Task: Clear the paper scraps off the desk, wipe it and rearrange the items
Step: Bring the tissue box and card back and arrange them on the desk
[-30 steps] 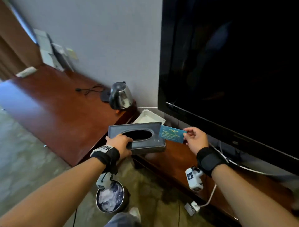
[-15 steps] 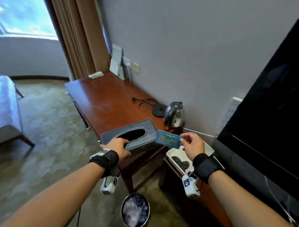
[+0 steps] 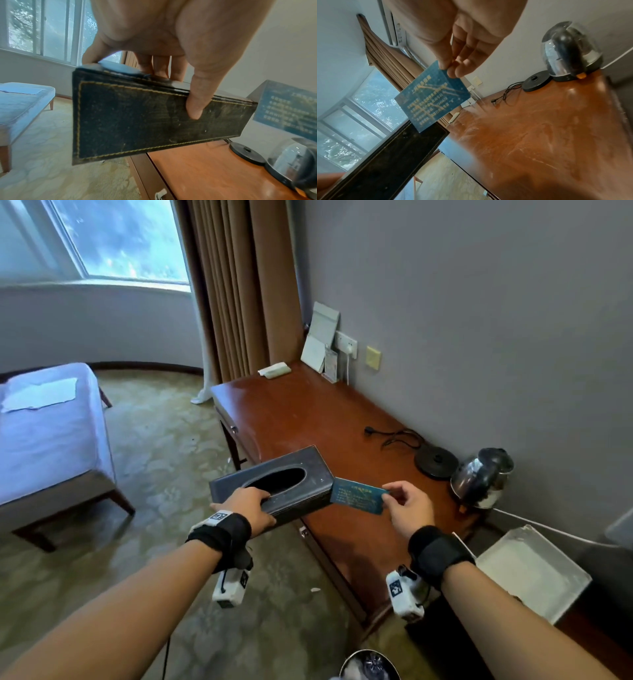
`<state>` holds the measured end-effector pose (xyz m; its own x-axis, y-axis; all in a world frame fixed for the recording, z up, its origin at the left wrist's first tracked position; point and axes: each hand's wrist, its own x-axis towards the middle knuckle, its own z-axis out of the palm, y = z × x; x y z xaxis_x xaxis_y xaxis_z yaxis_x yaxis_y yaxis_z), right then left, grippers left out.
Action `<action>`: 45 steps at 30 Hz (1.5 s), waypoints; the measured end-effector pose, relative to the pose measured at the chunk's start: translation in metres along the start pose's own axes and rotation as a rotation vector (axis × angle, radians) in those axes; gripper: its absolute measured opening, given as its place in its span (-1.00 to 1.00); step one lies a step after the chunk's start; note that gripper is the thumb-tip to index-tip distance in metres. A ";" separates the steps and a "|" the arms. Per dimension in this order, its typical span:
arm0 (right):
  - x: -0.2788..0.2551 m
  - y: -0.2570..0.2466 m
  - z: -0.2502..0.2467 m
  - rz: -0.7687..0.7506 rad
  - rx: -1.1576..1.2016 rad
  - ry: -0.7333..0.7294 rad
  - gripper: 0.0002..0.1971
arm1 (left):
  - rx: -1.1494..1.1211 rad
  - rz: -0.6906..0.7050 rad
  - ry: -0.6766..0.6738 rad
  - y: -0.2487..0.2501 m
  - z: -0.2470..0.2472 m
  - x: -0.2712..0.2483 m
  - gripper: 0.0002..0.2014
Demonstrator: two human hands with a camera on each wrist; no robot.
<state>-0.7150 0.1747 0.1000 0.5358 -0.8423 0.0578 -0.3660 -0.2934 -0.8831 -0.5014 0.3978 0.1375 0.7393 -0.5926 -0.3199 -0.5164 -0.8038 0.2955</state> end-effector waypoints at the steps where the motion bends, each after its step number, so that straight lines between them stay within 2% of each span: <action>1: 0.010 -0.003 0.009 0.002 -0.006 -0.007 -0.75 | -0.003 -0.002 0.002 -0.006 -0.004 0.012 -0.55; 8: 0.101 -0.018 0.079 0.039 0.010 -0.010 -0.80 | 0.003 -0.007 0.001 -0.038 -0.026 0.104 -0.60; 12: 0.159 -0.030 0.127 0.063 0.023 -0.043 -0.82 | 0.002 -0.077 -0.033 -0.060 -0.049 0.164 -0.68; 18: 0.235 -0.060 0.185 0.071 0.014 -0.111 -0.83 | -0.036 -0.189 0.001 -0.099 -0.088 0.240 -0.60; 21: 0.268 -0.067 0.207 0.081 0.007 -0.119 -0.81 | -0.056 -0.192 -0.020 -0.118 -0.102 0.283 -0.71; 25: 0.312 -0.073 0.235 0.116 0.009 -0.067 -0.81 | -0.031 -0.147 -0.031 -0.130 -0.118 0.350 -0.71; 27: 0.332 -0.073 0.251 0.144 0.002 -0.024 -0.81 | 0.005 -0.089 -0.058 -0.133 -0.127 0.386 -0.79; 33: 0.383 -0.086 0.287 0.216 0.035 0.163 -0.78 | 0.089 0.108 -0.169 -0.131 -0.165 0.501 -0.82; 34: 0.388 -0.088 0.291 0.229 0.036 0.196 -0.78 | 0.104 0.135 -0.174 -0.128 -0.169 0.522 -0.78; 38: 0.402 -0.091 0.293 0.308 0.022 0.283 -0.83 | 0.173 0.258 -0.211 -0.102 -0.182 0.582 -0.44; 45: 0.452 -0.058 0.286 0.430 0.029 0.421 -0.77 | 0.296 0.367 -0.299 -0.044 -0.181 0.672 -0.36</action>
<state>-0.2336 -0.0597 0.0439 -0.0053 -0.9910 -0.1336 -0.4588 0.1211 -0.8802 0.0965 0.0447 0.0719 0.3556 -0.7910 -0.4978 -0.8480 -0.4970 0.1840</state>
